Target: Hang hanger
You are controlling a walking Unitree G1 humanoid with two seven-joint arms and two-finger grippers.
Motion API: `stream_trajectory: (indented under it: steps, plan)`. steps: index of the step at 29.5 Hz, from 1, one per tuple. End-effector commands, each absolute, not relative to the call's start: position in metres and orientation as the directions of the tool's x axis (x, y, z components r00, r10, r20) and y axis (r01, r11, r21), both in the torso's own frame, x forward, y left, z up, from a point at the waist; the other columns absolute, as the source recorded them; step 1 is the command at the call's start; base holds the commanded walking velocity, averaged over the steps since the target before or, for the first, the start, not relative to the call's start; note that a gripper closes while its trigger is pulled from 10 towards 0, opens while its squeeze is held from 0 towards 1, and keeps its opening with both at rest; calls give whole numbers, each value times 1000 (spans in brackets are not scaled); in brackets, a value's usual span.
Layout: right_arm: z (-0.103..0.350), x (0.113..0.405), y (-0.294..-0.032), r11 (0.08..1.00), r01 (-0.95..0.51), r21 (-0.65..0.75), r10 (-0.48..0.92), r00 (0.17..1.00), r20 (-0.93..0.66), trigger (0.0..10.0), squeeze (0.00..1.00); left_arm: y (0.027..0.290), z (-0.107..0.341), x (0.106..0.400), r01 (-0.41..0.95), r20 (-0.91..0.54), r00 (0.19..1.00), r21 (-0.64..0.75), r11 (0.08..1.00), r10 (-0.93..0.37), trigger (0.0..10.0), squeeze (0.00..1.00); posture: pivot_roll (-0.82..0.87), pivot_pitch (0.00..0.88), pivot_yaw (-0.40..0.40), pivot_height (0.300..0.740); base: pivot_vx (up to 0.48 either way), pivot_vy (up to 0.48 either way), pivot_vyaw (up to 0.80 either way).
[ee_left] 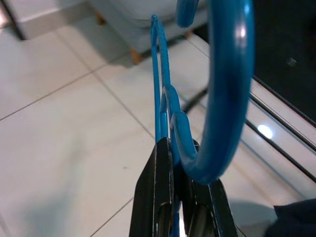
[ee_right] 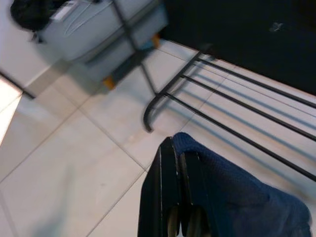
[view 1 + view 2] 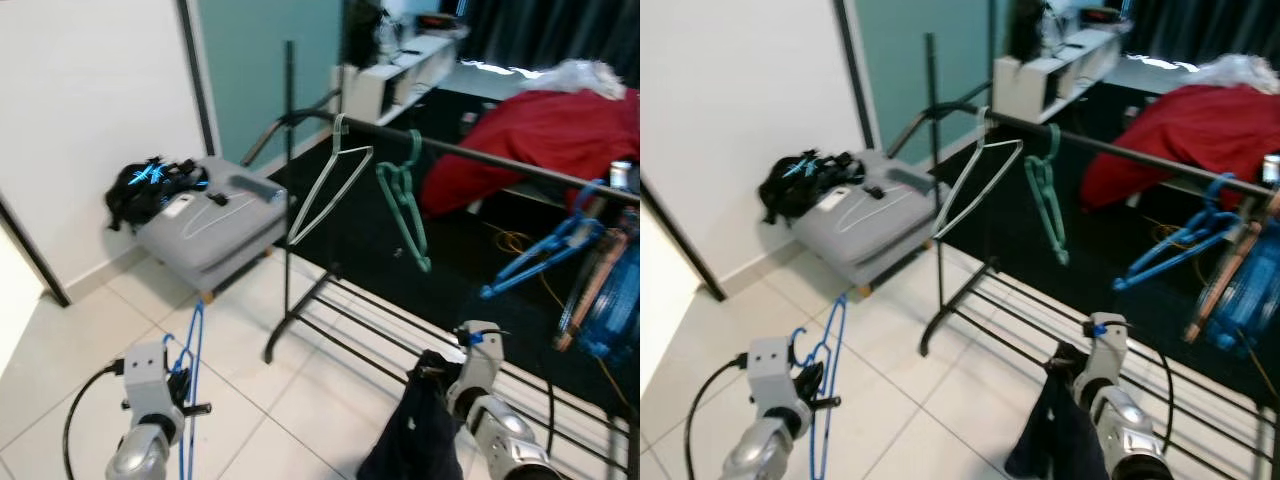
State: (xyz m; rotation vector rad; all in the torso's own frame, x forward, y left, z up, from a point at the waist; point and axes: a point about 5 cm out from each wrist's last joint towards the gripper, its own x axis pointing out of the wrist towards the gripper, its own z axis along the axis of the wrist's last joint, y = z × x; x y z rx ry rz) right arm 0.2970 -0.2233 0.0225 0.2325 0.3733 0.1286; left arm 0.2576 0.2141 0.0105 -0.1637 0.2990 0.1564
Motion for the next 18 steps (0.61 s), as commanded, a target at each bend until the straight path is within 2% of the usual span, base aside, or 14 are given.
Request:
stream_trajectory:
  steps: [1,18]
  plan:
    - [22,296,-227,965,-73,253,161,925,-345,10000,0,214,7,257,-186,-315,939,-129,974,138,10000,0,-9,19,-49,740,0,0,769]
    - [25,306,-228,955,-33,294,146,917,-371,10000,0,212,6,275,-228,-329,929,-142,963,171,10000,0,-18,0,-61,740,0,0,771]
